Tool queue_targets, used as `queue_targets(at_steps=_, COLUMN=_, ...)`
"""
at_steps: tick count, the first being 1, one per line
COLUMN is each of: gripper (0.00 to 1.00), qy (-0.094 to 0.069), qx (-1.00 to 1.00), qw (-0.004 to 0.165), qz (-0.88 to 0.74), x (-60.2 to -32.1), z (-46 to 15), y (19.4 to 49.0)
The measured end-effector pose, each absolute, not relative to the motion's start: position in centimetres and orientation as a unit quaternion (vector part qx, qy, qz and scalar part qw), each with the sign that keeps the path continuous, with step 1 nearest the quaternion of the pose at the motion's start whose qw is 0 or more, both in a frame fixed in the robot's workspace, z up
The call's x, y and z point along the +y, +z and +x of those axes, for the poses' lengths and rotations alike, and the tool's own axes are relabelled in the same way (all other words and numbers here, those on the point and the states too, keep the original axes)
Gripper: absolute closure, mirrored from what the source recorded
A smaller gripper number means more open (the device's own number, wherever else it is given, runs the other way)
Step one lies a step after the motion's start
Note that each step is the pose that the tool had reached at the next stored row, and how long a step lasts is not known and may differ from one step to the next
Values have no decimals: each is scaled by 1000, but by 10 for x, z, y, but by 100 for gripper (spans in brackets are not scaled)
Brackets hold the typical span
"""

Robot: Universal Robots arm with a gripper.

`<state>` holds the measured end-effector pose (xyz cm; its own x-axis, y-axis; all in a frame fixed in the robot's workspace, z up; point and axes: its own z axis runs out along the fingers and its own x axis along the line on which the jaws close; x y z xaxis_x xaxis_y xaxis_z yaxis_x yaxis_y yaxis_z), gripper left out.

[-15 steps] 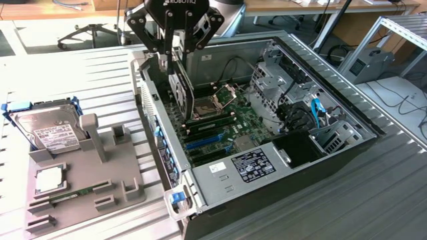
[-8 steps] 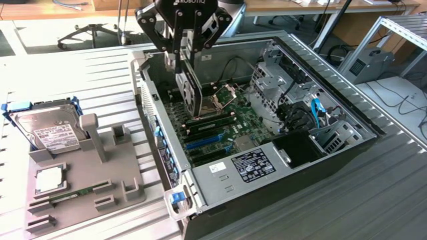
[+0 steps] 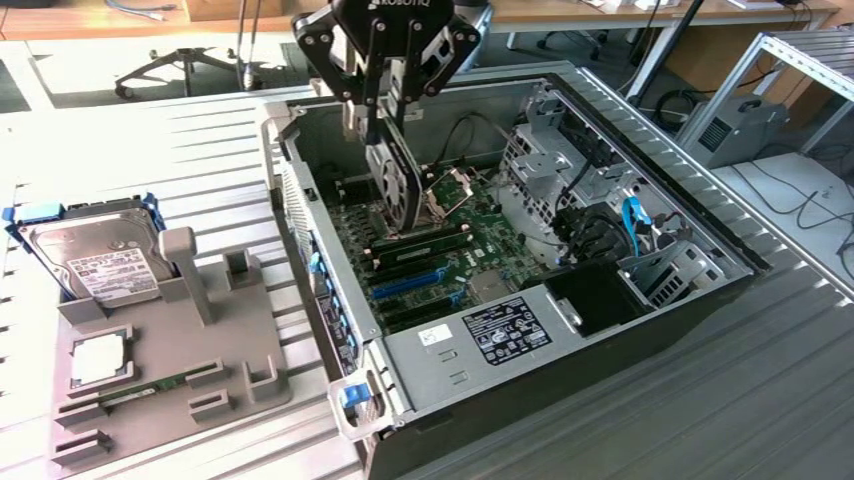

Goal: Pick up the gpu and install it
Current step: 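Pick up the gpu and move the gpu toward the slot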

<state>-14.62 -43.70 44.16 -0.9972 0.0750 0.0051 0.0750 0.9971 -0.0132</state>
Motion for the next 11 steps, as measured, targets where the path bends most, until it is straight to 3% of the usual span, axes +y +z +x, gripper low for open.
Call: queue_targets(at_steps=11, gripper=73, qy=9, qx=-999, qw=7, qz=-38, x=-437, z=-123, y=442)
